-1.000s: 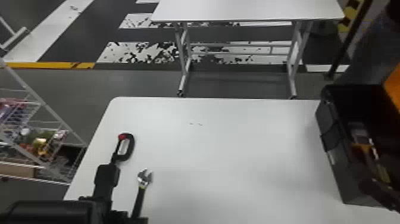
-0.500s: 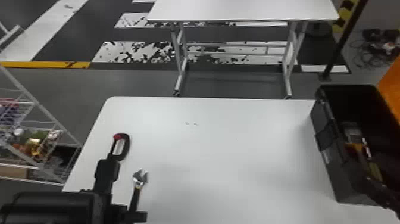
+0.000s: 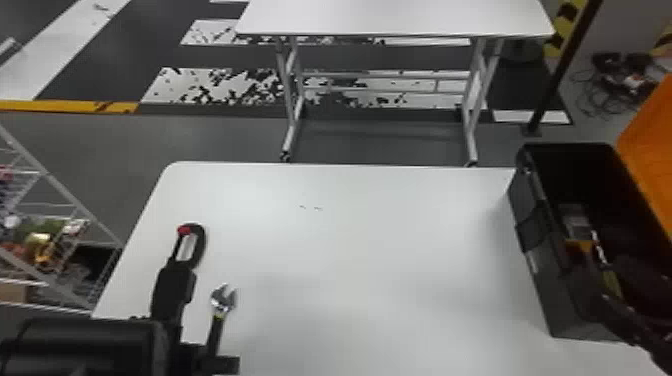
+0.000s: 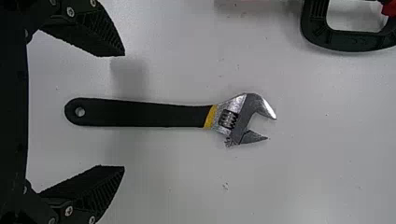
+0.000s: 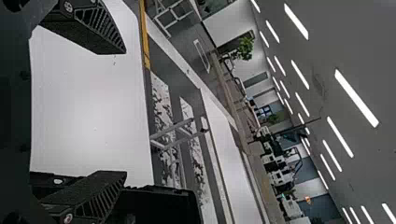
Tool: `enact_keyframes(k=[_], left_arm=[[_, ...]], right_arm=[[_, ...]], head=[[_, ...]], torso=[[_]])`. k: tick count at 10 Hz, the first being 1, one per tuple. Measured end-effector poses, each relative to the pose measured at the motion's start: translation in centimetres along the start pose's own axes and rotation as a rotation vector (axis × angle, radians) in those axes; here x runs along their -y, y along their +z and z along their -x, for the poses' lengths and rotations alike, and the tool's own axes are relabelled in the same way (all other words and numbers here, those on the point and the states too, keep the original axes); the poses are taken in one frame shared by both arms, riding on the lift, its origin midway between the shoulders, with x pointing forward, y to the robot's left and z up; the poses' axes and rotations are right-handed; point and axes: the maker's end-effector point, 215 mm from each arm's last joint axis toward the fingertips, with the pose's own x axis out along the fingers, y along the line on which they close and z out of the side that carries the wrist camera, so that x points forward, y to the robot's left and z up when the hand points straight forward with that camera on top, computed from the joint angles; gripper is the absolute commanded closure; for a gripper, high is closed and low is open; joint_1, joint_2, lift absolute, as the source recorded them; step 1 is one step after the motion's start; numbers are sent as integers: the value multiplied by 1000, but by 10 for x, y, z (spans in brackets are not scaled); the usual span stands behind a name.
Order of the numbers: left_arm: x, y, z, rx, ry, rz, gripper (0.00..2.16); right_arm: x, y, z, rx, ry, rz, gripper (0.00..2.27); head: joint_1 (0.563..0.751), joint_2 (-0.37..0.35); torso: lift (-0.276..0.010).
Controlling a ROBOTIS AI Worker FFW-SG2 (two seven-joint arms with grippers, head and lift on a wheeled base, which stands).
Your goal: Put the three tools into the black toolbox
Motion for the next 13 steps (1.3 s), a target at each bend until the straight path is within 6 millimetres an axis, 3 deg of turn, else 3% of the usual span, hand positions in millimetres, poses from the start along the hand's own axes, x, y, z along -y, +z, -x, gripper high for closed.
enact_keyframes(k=[11, 12, 13], left_arm=[[-1, -5, -5, -18, -3, -1, 208], [-1, -6, -6, -23, -4, 1, 370], [0, -8, -8, -30, -8, 2, 761]], right_arm=[[1, 0, 5, 1, -3, -2, 83], [2, 1, 5, 3, -3, -1, 83], [2, 1, 6, 4, -4, -1, 83]], head=[[695, 72], [695, 72], [695, 69]], torso=[[-51], [-51], [-51]])
